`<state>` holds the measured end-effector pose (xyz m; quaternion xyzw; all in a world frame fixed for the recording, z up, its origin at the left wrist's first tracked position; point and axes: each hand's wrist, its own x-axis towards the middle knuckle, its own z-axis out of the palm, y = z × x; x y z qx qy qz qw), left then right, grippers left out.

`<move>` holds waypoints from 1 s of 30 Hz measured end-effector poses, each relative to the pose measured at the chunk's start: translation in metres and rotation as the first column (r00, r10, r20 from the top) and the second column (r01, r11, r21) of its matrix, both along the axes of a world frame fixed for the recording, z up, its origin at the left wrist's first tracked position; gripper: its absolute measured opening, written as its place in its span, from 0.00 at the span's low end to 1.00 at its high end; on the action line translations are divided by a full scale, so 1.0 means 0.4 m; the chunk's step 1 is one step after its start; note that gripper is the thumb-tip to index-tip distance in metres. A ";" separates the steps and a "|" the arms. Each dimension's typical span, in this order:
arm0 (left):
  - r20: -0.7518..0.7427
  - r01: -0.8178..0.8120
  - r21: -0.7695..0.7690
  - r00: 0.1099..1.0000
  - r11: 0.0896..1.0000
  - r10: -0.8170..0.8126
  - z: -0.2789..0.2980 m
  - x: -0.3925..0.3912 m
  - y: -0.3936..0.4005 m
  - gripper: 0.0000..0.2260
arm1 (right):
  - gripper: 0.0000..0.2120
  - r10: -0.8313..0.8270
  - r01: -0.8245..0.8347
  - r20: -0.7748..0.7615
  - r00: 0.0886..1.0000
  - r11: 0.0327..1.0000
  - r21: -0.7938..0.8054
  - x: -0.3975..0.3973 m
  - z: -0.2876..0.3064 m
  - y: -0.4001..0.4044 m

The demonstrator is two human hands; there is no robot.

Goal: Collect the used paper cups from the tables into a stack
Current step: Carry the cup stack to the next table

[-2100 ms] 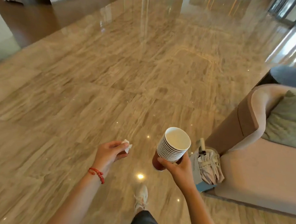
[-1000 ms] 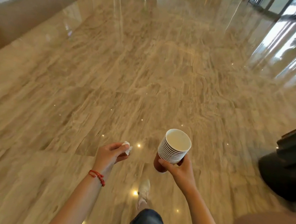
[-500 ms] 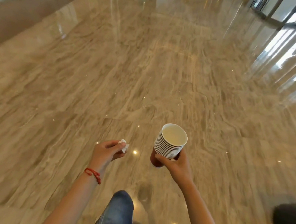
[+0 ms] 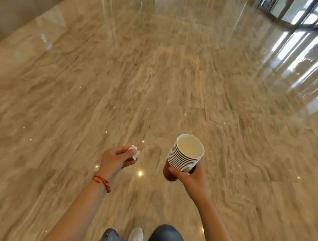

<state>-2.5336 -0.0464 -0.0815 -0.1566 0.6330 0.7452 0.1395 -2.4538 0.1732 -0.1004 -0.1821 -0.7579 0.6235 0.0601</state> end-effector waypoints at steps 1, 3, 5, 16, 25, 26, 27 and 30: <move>0.003 0.003 0.003 1.000 1.000 -0.003 0.001 -0.063 0.021 0.02 | 0.31 -0.012 0.012 0.001 1.000 1.000 0.001 -0.059 -0.001 0.018; 0.009 0.018 -0.001 1.000 1.000 -0.018 -0.006 -0.186 0.067 0.01 | 0.33 -0.029 0.029 0.006 1.000 1.000 0.001 -0.178 -0.011 0.059; 0.023 0.034 -0.016 0.999 0.999 -0.034 -0.004 -0.311 0.112 0.01 | 0.34 -0.036 0.036 0.011 0.999 0.999 0.000 -0.304 -0.009 0.101; -0.012 0.043 -0.074 0.999 0.996 -0.044 0.020 -1.083 0.378 0.05 | 0.34 0.013 -0.013 0.017 1.000 1.000 -0.011 -1.097 -0.018 0.362; 0.055 0.015 -0.011 0.998 1.000 -0.015 -0.008 -1.672 0.524 0.03 | 0.39 0.000 0.001 0.032 0.999 0.999 -0.032 -1.695 -0.017 0.505; 0.053 0.019 -0.009 0.998 1.000 -0.018 -0.015 -1.747 0.540 0.04 | 0.38 -0.005 0.006 0.029 1.000 1.000 -0.028 -1.767 -0.021 0.520; 0.047 0.021 -0.003 0.999 1.000 -0.020 -0.021 -1.828 0.556 0.04 | 0.37 -0.008 0.009 0.025 1.000 1.000 -0.023 -1.845 -0.024 0.535; 0.036 0.037 -0.014 0.999 0.999 -0.036 -0.025 -2.070 0.599 0.05 | 0.39 -0.021 0.021 0.029 0.999 1.000 -0.021 -2.078 -0.020 0.577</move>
